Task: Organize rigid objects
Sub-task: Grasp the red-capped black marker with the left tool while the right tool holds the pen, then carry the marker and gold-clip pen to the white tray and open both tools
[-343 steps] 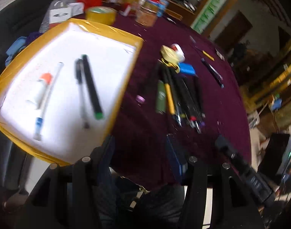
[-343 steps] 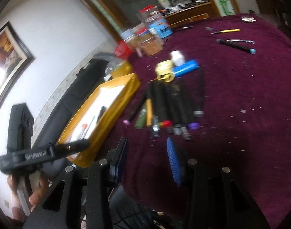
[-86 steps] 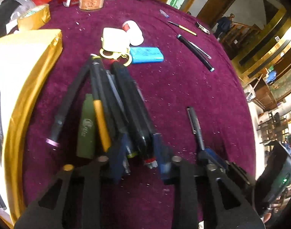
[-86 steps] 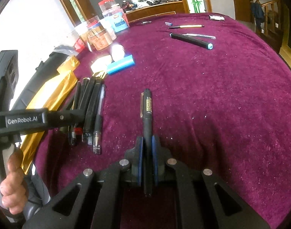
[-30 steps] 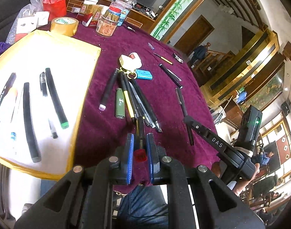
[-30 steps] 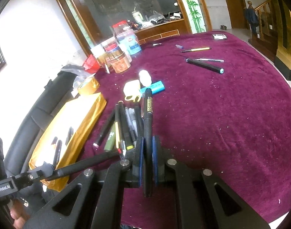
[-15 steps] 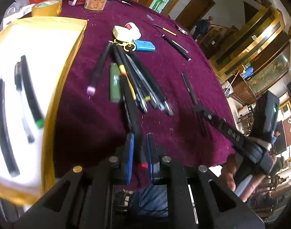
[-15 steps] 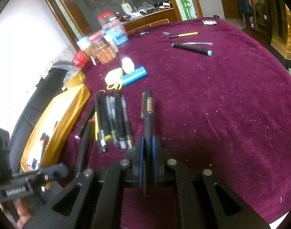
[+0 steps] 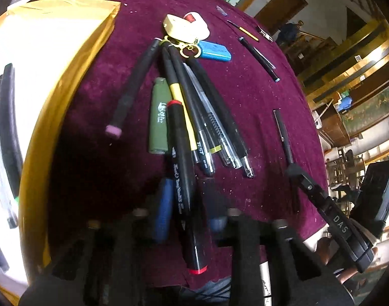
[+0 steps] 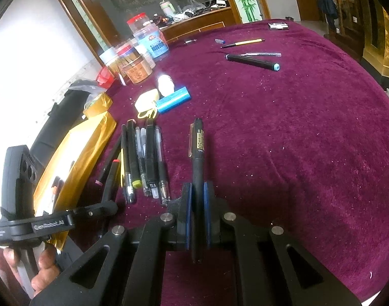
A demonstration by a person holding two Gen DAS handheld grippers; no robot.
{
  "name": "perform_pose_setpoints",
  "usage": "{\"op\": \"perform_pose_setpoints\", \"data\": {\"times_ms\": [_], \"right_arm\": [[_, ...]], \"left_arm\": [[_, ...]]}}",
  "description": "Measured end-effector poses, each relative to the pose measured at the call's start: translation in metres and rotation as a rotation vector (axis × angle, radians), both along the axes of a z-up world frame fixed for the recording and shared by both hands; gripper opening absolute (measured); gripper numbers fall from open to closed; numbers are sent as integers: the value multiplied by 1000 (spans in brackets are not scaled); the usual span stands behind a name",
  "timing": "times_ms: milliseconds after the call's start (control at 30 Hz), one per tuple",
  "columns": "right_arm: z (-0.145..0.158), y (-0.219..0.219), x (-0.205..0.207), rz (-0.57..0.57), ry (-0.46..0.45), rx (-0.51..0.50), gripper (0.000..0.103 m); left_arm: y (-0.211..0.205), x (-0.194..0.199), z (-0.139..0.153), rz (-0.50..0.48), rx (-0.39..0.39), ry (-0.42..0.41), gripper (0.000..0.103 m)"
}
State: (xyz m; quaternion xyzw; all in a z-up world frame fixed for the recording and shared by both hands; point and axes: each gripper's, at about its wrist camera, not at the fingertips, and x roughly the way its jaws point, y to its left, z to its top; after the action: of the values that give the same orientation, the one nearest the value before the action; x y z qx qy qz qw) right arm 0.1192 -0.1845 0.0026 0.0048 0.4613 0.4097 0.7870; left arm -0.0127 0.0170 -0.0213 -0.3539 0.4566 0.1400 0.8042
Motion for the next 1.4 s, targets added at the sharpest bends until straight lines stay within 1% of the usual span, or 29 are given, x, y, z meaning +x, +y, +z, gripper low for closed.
{"op": "perform_pose_setpoints", "data": {"times_ms": [133,200,267,333,400,500,567,600,633,667,733,800,900,967,1067,1133,1233,1300,1400], "right_arm": [[7,7,-6,30,25,40,8],[13,18,-14,79,47,71,8],[20,33,-27,137,48,96,8],[28,53,-44,212,60,123,8],[34,76,-61,292,78,145,8],[38,111,-83,397,118,170,8],[41,134,-95,445,120,173,8],[41,145,-98,452,112,162,8],[41,157,-100,456,109,148,8],[39,169,-101,463,119,139,8],[33,193,-100,475,150,117,8],[25,210,-101,469,150,83,8],[9,234,-102,459,154,29,8],[4,245,-104,457,134,2,8],[0,256,-109,443,70,-42,8],[1,262,-111,449,48,-57,8],[0,266,-115,456,25,-86,8],[-2,267,-119,466,1,-103,8],[-2,270,-128,485,-52,-135,10]], "left_arm": [[1,-23,8,47,-15,-59,13],[4,-44,16,68,-68,-108,13],[11,-62,29,100,-81,-146,13],[22,-85,48,140,-69,-191,13],[33,-102,63,172,-49,-211,14],[60,-135,85,249,10,-228,14],[82,-156,96,322,68,-242,14],[96,-167,98,369,94,-233,14],[112,-176,97,411,111,-204,14],[124,-180,95,421,115,-174,14],[147,-184,83,420,115,-106,14],[162,-180,68,413,121,-43,14],[176,-172,44,399,97,32,14],[180,-174,34,382,94,58,14],[185,-175,22,376,96,118,14],[182,-172,24,362,105,122,14],[180,-167,27,353,157,154,14],[181,-166,26,361,149,152,14],[179,-166,26,361,160,150,15]]}}
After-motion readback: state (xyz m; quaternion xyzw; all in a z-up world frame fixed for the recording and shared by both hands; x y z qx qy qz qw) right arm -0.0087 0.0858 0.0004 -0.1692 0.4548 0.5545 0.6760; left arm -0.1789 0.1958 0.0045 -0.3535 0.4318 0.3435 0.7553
